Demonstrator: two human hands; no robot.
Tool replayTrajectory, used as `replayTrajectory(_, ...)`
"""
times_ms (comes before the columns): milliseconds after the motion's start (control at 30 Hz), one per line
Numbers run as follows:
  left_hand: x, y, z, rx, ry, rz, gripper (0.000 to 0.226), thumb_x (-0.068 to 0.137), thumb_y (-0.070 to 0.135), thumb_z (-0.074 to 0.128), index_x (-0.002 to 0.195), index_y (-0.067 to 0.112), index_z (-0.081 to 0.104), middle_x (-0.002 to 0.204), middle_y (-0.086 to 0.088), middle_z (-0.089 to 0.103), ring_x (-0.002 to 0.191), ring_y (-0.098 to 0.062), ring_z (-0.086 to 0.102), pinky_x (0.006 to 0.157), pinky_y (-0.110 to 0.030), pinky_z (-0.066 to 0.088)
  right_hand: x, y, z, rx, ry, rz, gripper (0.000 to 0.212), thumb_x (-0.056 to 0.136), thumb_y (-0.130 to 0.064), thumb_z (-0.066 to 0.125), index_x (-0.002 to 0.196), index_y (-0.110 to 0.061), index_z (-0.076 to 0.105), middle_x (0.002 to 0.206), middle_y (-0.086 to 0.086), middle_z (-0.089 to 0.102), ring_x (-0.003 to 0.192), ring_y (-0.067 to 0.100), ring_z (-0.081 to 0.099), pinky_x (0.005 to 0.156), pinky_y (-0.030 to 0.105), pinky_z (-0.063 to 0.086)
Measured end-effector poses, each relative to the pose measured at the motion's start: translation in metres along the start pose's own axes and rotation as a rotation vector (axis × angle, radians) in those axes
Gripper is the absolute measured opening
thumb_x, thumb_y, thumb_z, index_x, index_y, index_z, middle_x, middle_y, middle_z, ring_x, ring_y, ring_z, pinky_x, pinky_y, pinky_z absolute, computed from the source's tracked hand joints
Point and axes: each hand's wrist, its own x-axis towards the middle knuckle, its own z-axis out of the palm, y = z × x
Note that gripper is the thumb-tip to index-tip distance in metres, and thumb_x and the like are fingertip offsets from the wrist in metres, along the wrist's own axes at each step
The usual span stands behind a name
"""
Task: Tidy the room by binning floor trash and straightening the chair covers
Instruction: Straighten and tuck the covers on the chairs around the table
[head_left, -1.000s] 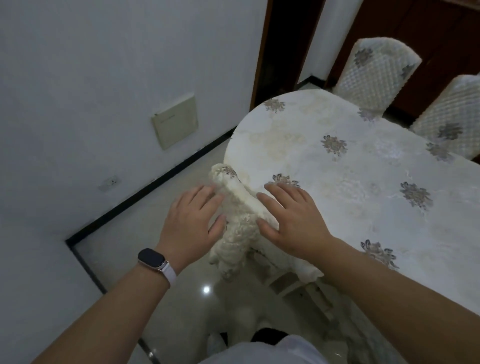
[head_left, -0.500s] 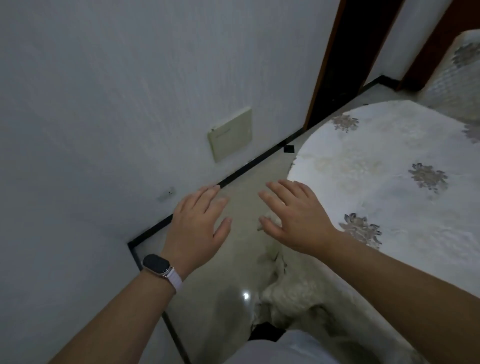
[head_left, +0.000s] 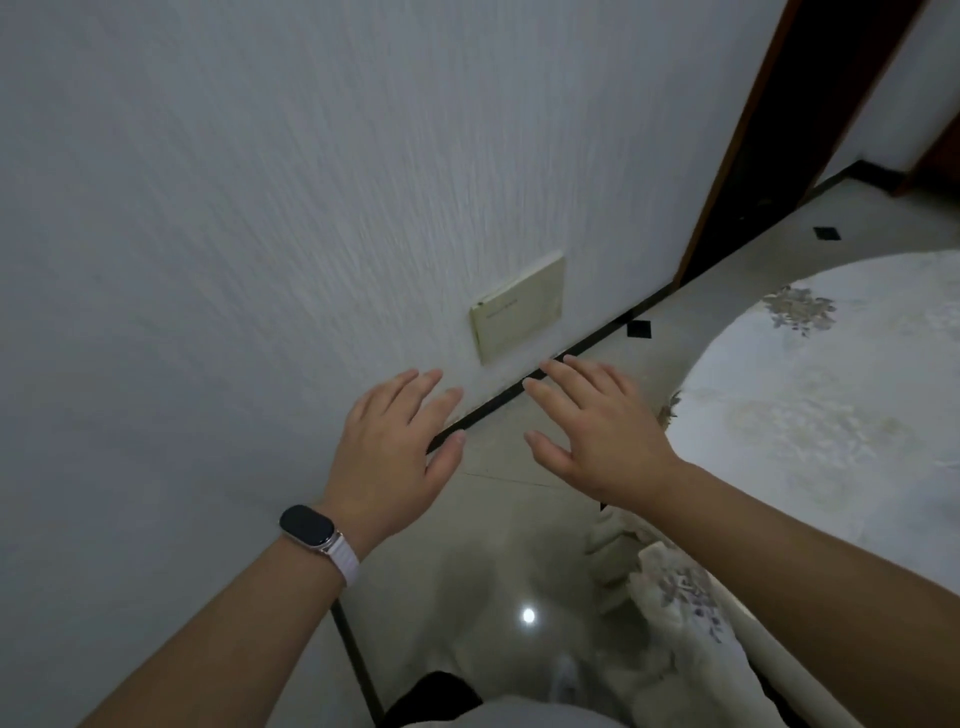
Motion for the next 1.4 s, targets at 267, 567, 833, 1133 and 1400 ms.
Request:
replayTrajectory(267, 0.075, -0.091, 0.039, -0.033, 0.037, 0.153, 0.044, 0.095, 0.040, 0.051, 0.128, 0.014, 0.064, 0.135, -0.011, 0.060, 0.127, -0.032, 0.052, 0.103, -0.050, 0.040, 0.088, -0.002, 0.035, -0.058, -0.007, 0.135, 0.052, 0.092, -0.050, 0.047, 0.129, -0.016, 0.059, 0.135, 0.008, 0.056, 0.127, 0.030, 0.048, 0.106, 0.046, 0.034)
replayTrajectory(567, 0.172, -0.185, 0.069, -0.123, 0.105, 0.301, 0.042, 0.094, 0.040, 0.052, 0.123, 0.012, 0.067, 0.133, -0.012, 0.061, 0.124, -0.034, 0.055, 0.100, -0.051, 0.041, 0.193, -0.019, 0.042, -0.158, 0.053, 0.235, 0.051, 0.093, -0.050, 0.051, 0.131, -0.017, 0.058, 0.138, 0.007, 0.055, 0.130, 0.028, 0.046, 0.108, 0.044, 0.033)
replayTrajectory(833, 0.243, -0.197, 0.093, -0.195, 0.082, 0.379, 0.045, 0.096, 0.042, 0.047, 0.124, 0.013, 0.066, 0.132, -0.011, 0.061, 0.124, -0.034, 0.055, 0.101, -0.050, 0.041, 0.224, 0.021, 0.044, -0.227, 0.056, 0.375, 0.050, 0.094, -0.051, 0.046, 0.130, -0.018, 0.057, 0.138, 0.007, 0.054, 0.130, 0.029, 0.045, 0.107, 0.043, 0.031)
replayTrajectory(1133, 0.355, -0.176, 0.151, -0.161, 0.038, 0.448, 0.045, 0.096, 0.043, 0.048, 0.124, 0.012, 0.066, 0.132, -0.012, 0.061, 0.123, -0.033, 0.055, 0.100, -0.050, 0.042, 0.261, 0.134, 0.074, -0.216, 0.034, 0.479, 0.054, 0.095, -0.053, 0.043, 0.136, -0.020, 0.053, 0.141, 0.005, 0.052, 0.131, 0.026, 0.044, 0.107, 0.042, 0.032)
replayTrajectory(1400, 0.503, -0.106, 0.198, -0.151, 0.038, 0.557, 0.044, 0.096, 0.041, 0.052, 0.127, 0.013, 0.064, 0.134, -0.013, 0.060, 0.124, -0.033, 0.054, 0.101, -0.050, 0.041, 0.284, 0.280, 0.058, -0.197, 0.137, 0.566, 0.050, 0.094, -0.051, 0.047, 0.131, -0.019, 0.057, 0.137, 0.006, 0.055, 0.127, 0.027, 0.048, 0.102, 0.043, 0.037)
